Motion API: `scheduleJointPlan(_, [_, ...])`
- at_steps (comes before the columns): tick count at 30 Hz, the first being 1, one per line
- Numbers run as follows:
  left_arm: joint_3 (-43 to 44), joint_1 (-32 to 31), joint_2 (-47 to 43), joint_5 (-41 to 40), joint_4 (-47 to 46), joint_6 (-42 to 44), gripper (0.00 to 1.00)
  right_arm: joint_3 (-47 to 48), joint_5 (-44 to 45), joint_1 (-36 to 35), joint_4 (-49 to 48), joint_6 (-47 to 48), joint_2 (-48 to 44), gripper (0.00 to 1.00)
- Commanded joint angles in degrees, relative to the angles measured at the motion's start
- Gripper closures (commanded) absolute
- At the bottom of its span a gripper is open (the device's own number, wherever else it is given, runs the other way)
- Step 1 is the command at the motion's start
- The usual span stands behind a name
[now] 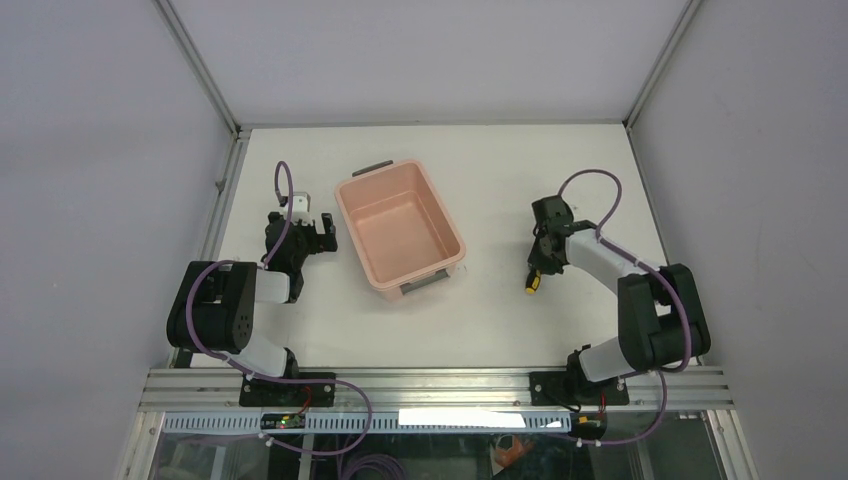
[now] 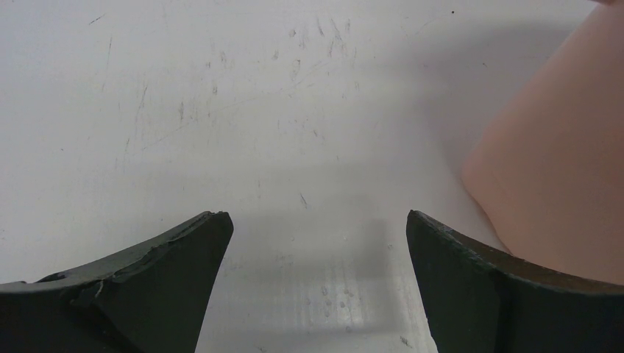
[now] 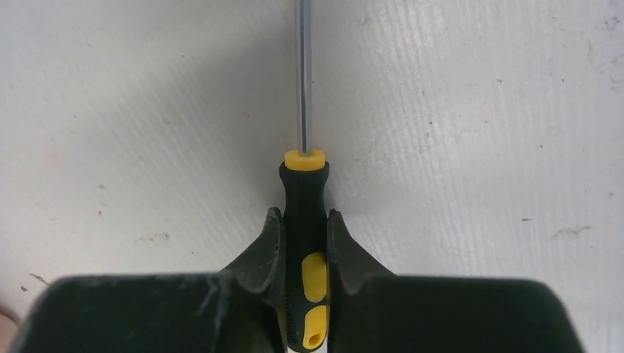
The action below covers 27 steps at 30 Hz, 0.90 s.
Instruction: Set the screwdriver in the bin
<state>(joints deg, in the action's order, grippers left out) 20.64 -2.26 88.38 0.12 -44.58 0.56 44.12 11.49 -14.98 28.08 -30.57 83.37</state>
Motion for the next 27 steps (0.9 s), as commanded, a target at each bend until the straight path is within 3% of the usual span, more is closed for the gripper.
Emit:
scheduleJointPlan(1, [1.3, -0.4, -2.0, 0.8, -1.5, -1.1, 0.01, 6.0, 2.4, 0.1, 7.3, 1.7, -3.9, 1.0])
scheduleJointPlan(10, [1.3, -0.4, -2.0, 0.8, -1.5, -1.1, 0.01, 16.2, 0.8, -2.2, 19.3, 5.7, -19.4, 1.0])
scheduleJointPlan(15, [1.3, -0.4, -2.0, 0.8, -1.5, -1.1, 0.01, 24.8, 1.6, -10.4, 24.7, 5.9, -22.6, 1.0])
scheduleJointPlan(21, [1.3, -0.4, -2.0, 0.8, -1.5, -1.1, 0.01, 32.6, -0.7, -22.9, 22.6, 6.3, -19.2, 1.0])
scheduleJointPlan(27, [1.3, -0.4, -2.0, 0.8, -1.5, -1.1, 0.01, 42.3, -1.0, -33.7, 17.7, 7.8, -5.0, 1.0])
